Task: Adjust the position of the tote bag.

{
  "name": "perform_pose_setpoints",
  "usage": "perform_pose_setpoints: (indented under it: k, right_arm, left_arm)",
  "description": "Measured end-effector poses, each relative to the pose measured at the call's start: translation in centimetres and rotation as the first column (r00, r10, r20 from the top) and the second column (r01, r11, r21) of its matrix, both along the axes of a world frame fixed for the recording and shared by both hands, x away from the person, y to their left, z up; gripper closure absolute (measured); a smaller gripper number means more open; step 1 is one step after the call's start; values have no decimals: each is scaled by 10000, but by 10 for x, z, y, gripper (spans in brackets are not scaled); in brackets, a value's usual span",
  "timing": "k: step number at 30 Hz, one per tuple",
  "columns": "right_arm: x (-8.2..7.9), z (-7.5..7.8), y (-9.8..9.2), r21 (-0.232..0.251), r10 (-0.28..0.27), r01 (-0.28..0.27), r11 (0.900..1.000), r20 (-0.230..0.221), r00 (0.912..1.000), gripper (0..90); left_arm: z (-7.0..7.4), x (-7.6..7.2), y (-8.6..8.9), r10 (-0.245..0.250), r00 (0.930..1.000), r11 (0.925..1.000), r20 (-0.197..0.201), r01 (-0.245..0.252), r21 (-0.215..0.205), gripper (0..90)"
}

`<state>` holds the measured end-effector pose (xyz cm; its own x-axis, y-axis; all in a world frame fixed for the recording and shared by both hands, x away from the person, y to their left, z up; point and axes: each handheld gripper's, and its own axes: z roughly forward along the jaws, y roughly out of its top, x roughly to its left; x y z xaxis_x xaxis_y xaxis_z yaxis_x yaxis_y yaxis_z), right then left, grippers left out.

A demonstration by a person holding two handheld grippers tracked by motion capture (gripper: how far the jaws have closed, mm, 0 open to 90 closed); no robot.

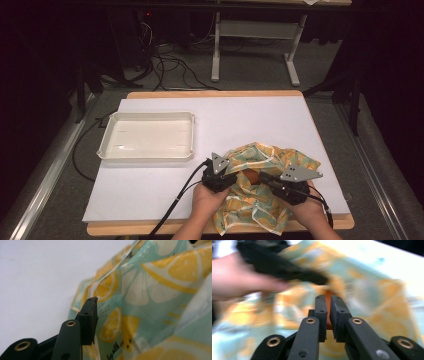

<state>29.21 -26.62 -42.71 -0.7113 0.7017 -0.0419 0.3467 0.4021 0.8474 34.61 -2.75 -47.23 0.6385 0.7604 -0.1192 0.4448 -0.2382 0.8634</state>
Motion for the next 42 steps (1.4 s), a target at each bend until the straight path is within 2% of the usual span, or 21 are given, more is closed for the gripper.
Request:
perform_pose_setpoints:
  k: [3,4,5,6,7,10,12,15,18,20,21,23,25,29,32,34,35,36,37,39,42]
  right_arm:
    - [12,0,-3,-494,-806,811,9955,112,9967,849]
    - [22,-1,-5,-751,-1180,1183,9901,82,9930,855]
    - [22,-1,-5,-751,-1180,1183,9901,82,9930,855]
    - [26,-2,-6,-815,-1337,1341,9876,99,9910,861]
    - [37,-2,-12,-1008,-1761,1761,9792,89,9843,882]
    - [54,-5,-28,-1061,-2516,2490,9627,-118,9677,900]
    - [63,-8,-36,-1104,-2801,2760,9548,-236,9597,900]
    - [70,-8,-36,-1153,-2893,2844,9518,-288,9568,900]
    - [74,-8,-30,-1006,-2806,2758,9559,-371,9591,900]
    - [75,-7,-24,-933,-2710,2665,9593,-388,9618,900]
    - [75,-7,-24,-933,-2710,2665,9593,-388,9618,900]
    - [76,-7,-19,-1002,-2537,2491,9633,-361,9666,900]
    - [75,-6,-17,-989,-2484,2437,9648,-381,9679,900]
    - [74,-6,-15,-954,-2440,2393,9662,-401,9690,900]
    - [73,-5,-15,-1031,-2384,2334,9669,-395,9704,900]
    - [72,-5,-15,-1008,-2351,2304,9679,-374,9712,900]
    - [72,-5,-15,-1018,-2345,2295,9680,-400,9713,900]
    - [72,-5,-15,-1018,-2345,2295,9680,-400,9713,900]
    - [71,-4,-14,-1006,-2319,2268,9687,-422,9718,900]
    - [71,-5,-14,-1024,-2258,2212,9698,-354,9735,900]
    - [70,-5,-14,-980,-2254,2208,9704,-387,9735,900]
  left_arm:
    - [-6,-7,1,-142,9999,9991,-24,143,409,537]
    - [-6,-8,0,-151,9999,9987,28,150,491,536]
    - [-6,-9,-1,-106,9999,9980,-9,106,629,536]
    - [-6,-10,-2,-200,9998,9950,-55,205,982,527]
    - [-6,-12,-3,-322,9994,9903,-98,333,1352,524]
    - [-6,-14,-1,-475,9987,9890,-157,492,1392,499]
    - [-6,-15,0,-564,9983,9918,-136,576,1142,472]
    - [-1,-20,3,-722,9971,9958,252,706,588,426]
    - [7,-27,7,-747,9938,9971,822,757,-95,409]
    - [12,-31,10,-749,9903,9953,1170,814,-517,412]
    - [12,-31,10,-749,9903,9953,1170,814,-517,420]
    - [18,-36,13,-831,9841,9915,1567,975,-866,449]
    - [23,-41,15,-849,9786,9884,1875,1065,-1086,498]
    - [36,-47,16,-1110,9634,9752,2441,1529,-1599,766]
    - [47,-49,9,-1430,9525,9690,2688,1900,-1577,899]
    - [55,-49,2,-1661,9429,9620,2889,2193,-1628,900]
    - [59,-48,-3,-1764,9384,9614,2971,2290,-1527,900]
    - [59,-48,-3,-1764,9384,9614,2971,2290,-1527,900]
    - [63,-44,-12,-2030,9340,9553,2939,2548,-1498,900]
    - [65,-42,-21,-2328,9302,9541,2838,2749,-1184,900]
    - [60,-37,-30,-2564,9375,9561,2355,2817,-805,900]
